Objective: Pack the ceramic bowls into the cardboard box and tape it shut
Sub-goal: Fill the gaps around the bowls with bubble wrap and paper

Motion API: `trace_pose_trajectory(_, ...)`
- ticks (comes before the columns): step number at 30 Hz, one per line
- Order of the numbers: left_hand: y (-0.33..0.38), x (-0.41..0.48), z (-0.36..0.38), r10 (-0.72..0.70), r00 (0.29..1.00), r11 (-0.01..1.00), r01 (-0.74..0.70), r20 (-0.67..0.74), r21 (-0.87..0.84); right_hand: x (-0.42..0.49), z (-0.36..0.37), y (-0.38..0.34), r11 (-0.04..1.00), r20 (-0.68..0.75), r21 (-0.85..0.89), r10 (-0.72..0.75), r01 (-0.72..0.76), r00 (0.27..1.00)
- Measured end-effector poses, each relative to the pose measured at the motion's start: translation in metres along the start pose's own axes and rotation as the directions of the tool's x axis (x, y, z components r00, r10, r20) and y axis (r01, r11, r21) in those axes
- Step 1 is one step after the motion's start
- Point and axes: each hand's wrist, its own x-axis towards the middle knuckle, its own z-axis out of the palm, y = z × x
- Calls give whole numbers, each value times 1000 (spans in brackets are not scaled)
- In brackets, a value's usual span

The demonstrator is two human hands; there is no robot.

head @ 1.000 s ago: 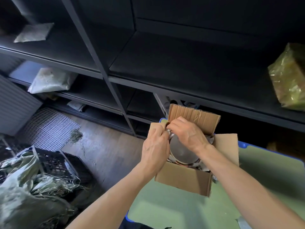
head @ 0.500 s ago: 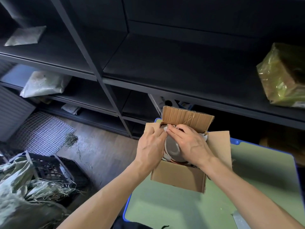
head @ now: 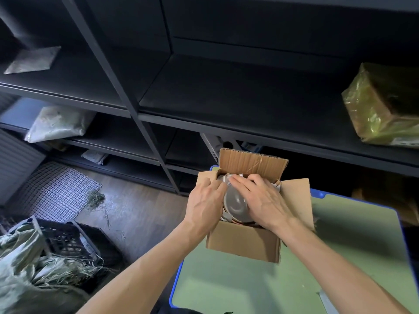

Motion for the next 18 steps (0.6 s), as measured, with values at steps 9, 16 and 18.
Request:
trace_pose_trajectory(9, 3, 0, 2, -37, 999, 998, 36, 28, 47, 8, -2, -11, 996, 16, 35, 84, -84, 996)
trace_pose_trajectory(16, 1, 14, -3, 43, 999, 994, -44, 10, 96, 5, -7, -14, 996, 36, 40, 79, -80, 996)
trace_pose_trajectory(18, 2, 13, -4, 34, 999, 994, -34, 0, 102, 4, -7, -15, 992, 40, 73, 103, -106, 994)
